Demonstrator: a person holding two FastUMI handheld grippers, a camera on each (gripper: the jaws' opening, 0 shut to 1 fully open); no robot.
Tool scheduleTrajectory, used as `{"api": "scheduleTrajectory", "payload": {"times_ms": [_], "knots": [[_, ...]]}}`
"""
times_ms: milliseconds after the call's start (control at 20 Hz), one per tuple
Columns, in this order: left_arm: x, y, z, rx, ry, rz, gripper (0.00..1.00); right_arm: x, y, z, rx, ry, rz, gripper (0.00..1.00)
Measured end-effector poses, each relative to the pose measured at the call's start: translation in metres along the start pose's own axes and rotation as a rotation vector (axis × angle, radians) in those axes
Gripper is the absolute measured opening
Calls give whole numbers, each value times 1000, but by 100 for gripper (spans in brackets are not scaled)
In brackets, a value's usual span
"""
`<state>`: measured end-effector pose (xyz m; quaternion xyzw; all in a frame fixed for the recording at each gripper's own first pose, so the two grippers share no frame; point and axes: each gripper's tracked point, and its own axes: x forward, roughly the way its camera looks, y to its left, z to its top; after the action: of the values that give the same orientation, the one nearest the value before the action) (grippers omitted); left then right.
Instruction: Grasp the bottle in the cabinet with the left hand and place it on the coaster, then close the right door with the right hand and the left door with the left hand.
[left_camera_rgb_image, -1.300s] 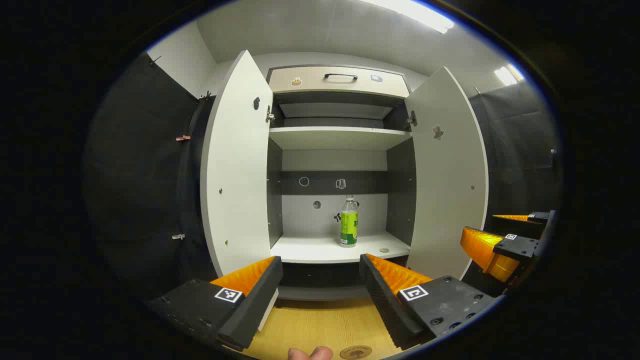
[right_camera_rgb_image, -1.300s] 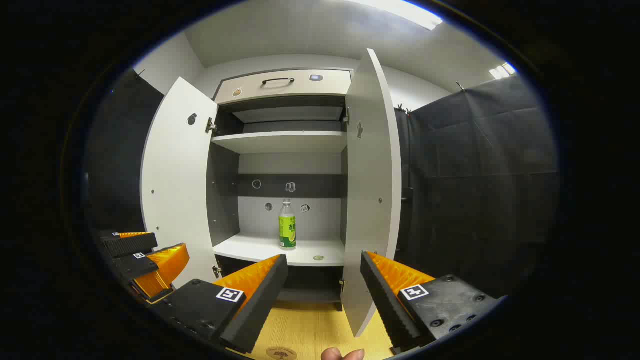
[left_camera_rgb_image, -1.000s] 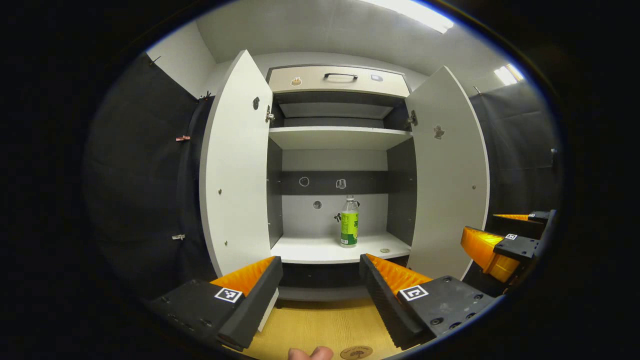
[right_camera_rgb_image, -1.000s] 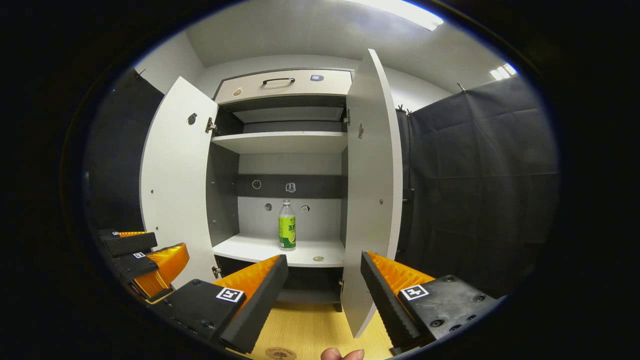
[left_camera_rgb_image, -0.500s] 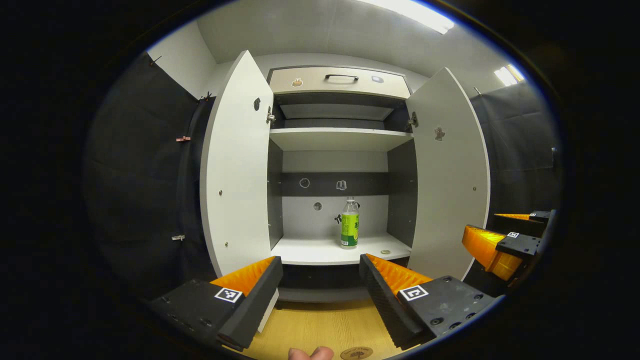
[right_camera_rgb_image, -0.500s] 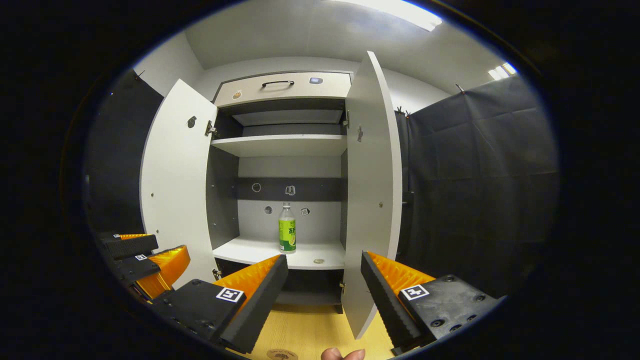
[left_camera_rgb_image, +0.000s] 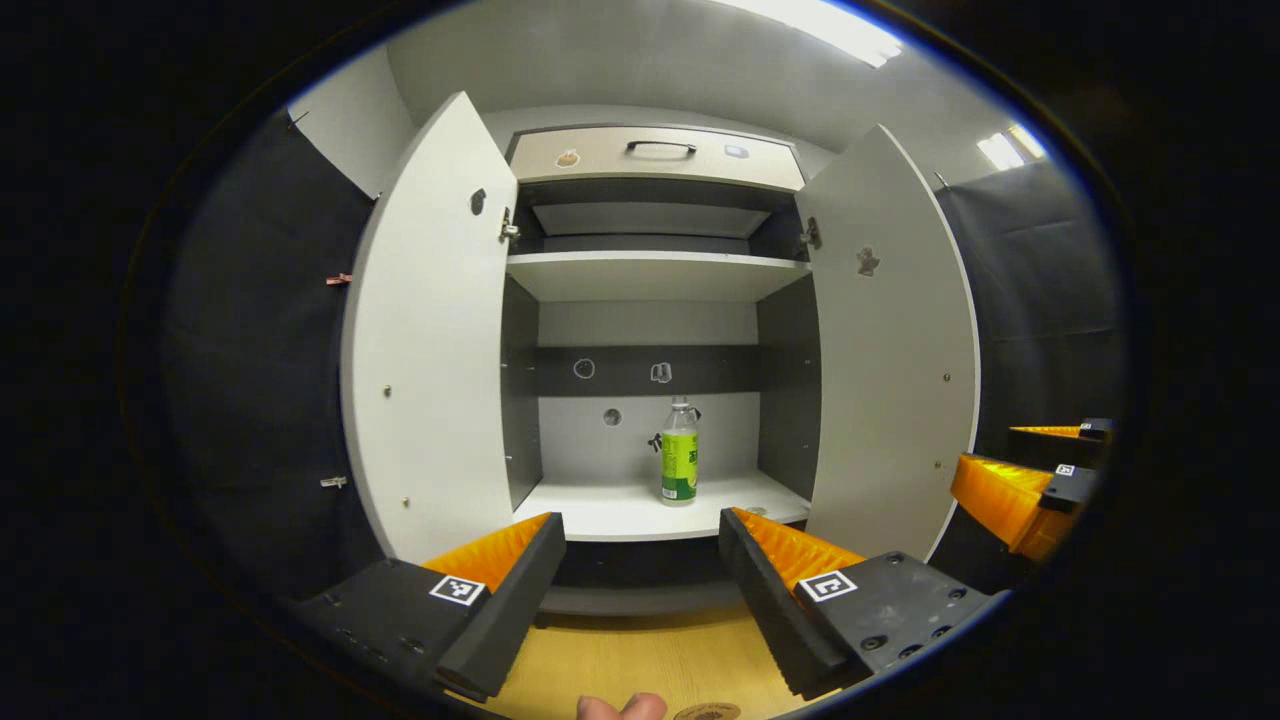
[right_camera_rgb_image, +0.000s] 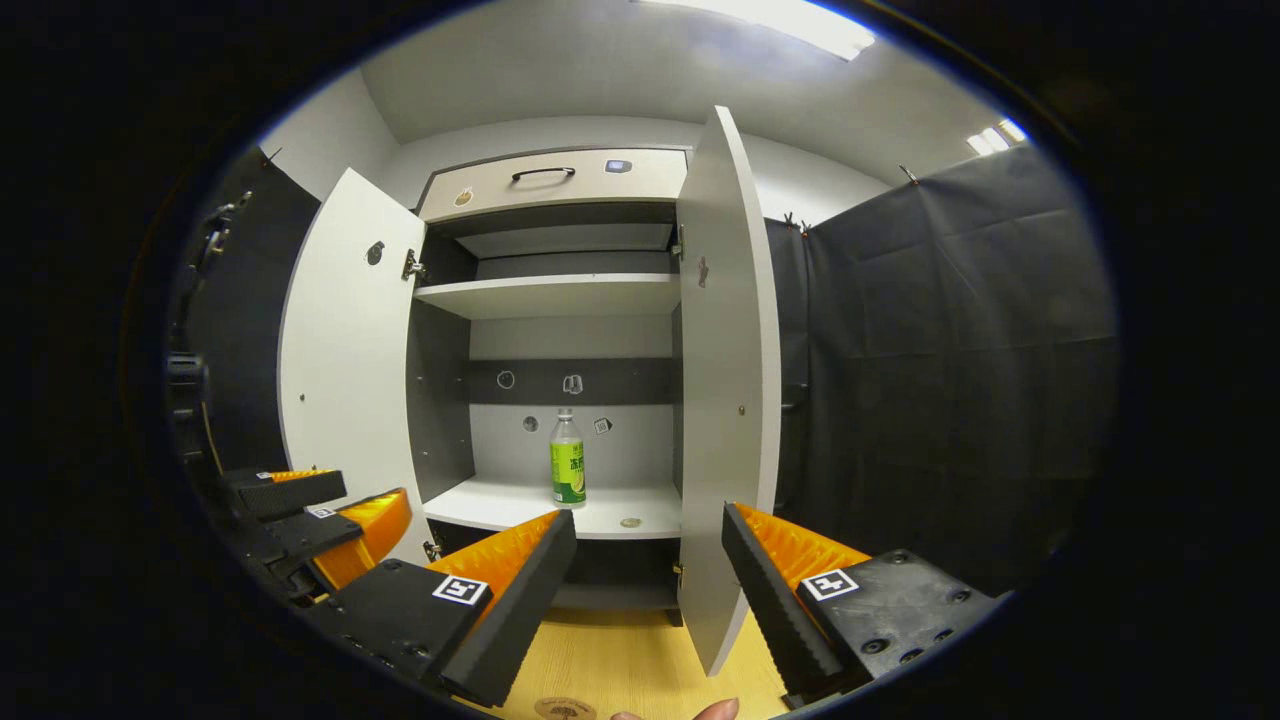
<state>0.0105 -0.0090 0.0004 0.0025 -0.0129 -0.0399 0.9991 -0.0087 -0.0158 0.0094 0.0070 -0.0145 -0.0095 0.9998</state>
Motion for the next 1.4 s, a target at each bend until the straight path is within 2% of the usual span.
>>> {"api": "scheduleTrajectory", "payload": {"times_ms": [250,450,750,1100,1400], "knots": [[78,-28,4,-28,-1,-51,98,0,-15,-3,17,4,17,98],[148,-37,-1,-41,10,-70,98,-3,-27,-9,12,8,60,98],[241,-46,-18,-12,18,-83,98,9,-70,-23,46,37,36,98],[327,-50,-33,2,-10,-48,98,32,-99,-34,53,47,24,99],[376,-46,-43,-14,4,-22,98,44,-110,-31,32,28,33,99]]}}
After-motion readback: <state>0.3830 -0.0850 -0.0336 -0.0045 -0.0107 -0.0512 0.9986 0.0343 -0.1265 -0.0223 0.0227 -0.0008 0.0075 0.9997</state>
